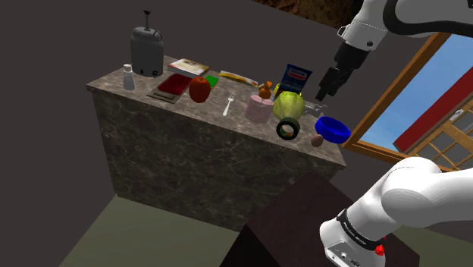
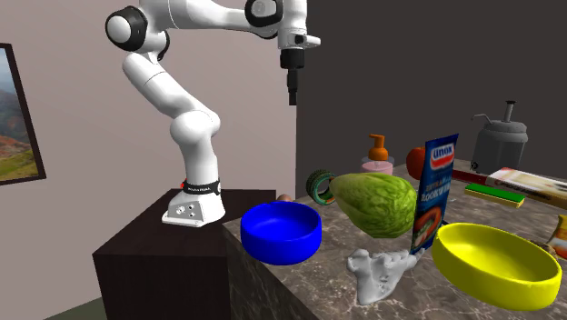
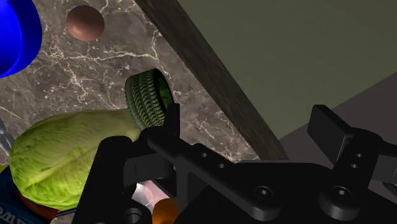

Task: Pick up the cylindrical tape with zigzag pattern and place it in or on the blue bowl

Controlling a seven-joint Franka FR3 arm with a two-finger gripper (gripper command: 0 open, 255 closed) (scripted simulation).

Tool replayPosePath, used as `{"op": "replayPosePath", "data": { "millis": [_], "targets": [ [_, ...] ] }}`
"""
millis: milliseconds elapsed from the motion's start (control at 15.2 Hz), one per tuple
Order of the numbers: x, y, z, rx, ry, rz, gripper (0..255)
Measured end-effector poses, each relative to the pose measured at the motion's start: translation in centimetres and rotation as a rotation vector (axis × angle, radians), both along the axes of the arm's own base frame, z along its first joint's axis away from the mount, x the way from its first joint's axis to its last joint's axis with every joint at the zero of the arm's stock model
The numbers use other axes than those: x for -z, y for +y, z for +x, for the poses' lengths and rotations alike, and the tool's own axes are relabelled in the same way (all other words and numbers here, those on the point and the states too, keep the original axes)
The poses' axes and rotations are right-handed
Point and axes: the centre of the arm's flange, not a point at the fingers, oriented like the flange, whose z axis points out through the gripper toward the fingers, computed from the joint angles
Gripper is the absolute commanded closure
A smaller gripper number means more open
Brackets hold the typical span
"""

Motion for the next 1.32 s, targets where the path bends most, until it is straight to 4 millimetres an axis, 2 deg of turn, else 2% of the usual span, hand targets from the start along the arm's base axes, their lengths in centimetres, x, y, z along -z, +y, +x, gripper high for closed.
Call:
{"op": "replayPosePath", "data": {
  "millis": [66,198,792,1188,1320],
  "targets": [
    [0.0,0.0,0.0,0.0,0.0,0.0,0],
    [1.3,-0.7,0.4,0.003,0.001,-0.002,0],
    [10.5,-6.2,3.8,0.02,0.007,-0.016,0],
    [17.4,-10.2,6.1,0.031,0.01,-0.026,0],
    [18.5,-10.9,6.3,0.033,0.01,-0.028,0]
  ]
}}
